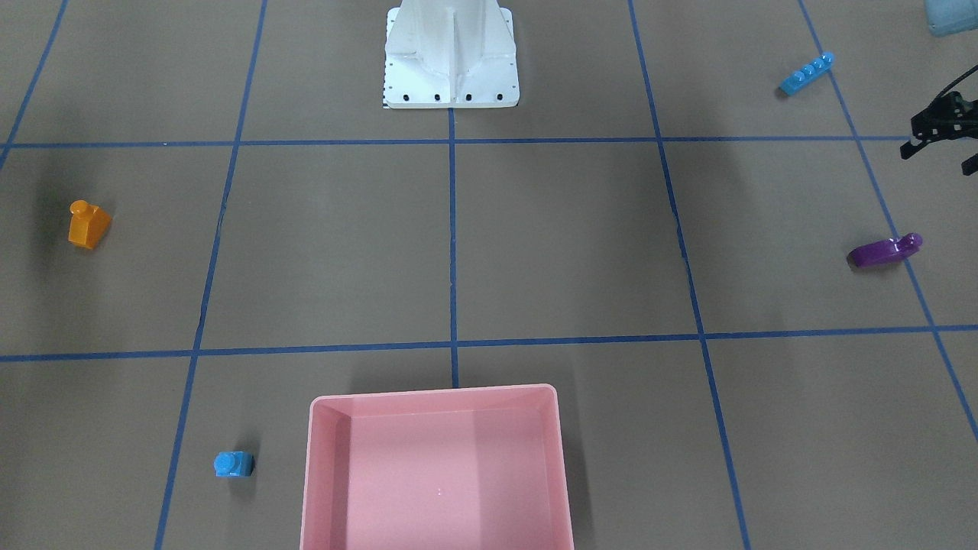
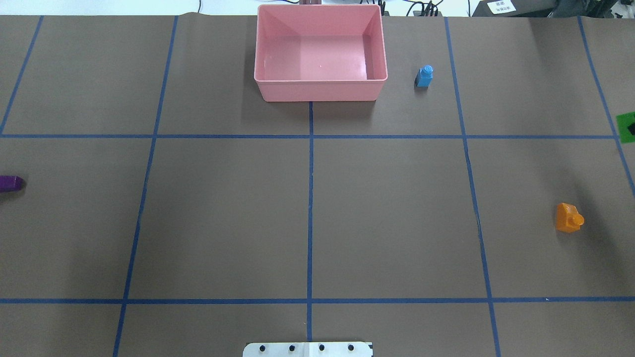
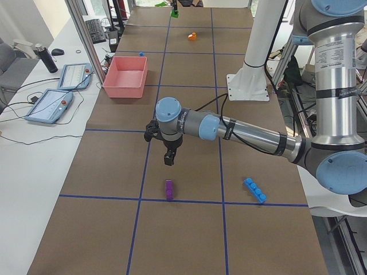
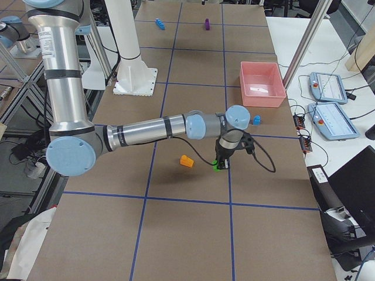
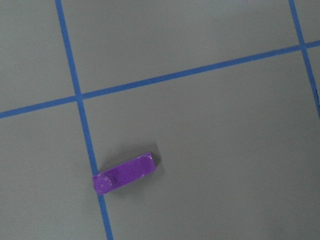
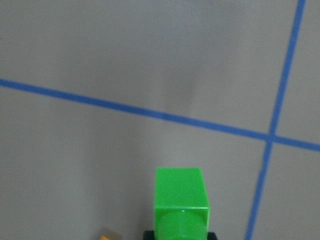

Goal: Put all blocks into box

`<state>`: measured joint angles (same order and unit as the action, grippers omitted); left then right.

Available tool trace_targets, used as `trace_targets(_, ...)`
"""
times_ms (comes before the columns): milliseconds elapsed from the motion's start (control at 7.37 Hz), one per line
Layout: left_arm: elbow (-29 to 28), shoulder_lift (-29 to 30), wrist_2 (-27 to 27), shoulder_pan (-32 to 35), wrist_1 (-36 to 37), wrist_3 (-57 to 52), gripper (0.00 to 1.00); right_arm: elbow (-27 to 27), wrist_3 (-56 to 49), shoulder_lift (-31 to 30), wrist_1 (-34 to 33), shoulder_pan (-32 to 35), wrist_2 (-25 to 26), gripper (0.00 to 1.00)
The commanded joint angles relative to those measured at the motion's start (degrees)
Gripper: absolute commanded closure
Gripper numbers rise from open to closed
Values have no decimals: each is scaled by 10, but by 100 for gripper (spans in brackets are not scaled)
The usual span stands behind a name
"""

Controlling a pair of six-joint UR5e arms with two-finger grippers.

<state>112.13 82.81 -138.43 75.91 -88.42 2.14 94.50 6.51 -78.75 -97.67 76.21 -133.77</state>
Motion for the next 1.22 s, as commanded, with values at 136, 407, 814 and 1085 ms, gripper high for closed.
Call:
trace_targets(136,33,-4,122,-153,-49,2,0,-162,229,276,7,-105,-7,100)
trace_targets(407,34,-59,137,-212,-142,2,0,-321,345,444,69,-160,3,100)
trace_targets(814,57,-126,210,-331,-198,2,0,-481,436,542,188,-195,27,100)
trace_targets(1085,98,-180,210,-370,-206,10,0,-506,452,552,222,-207,39,100)
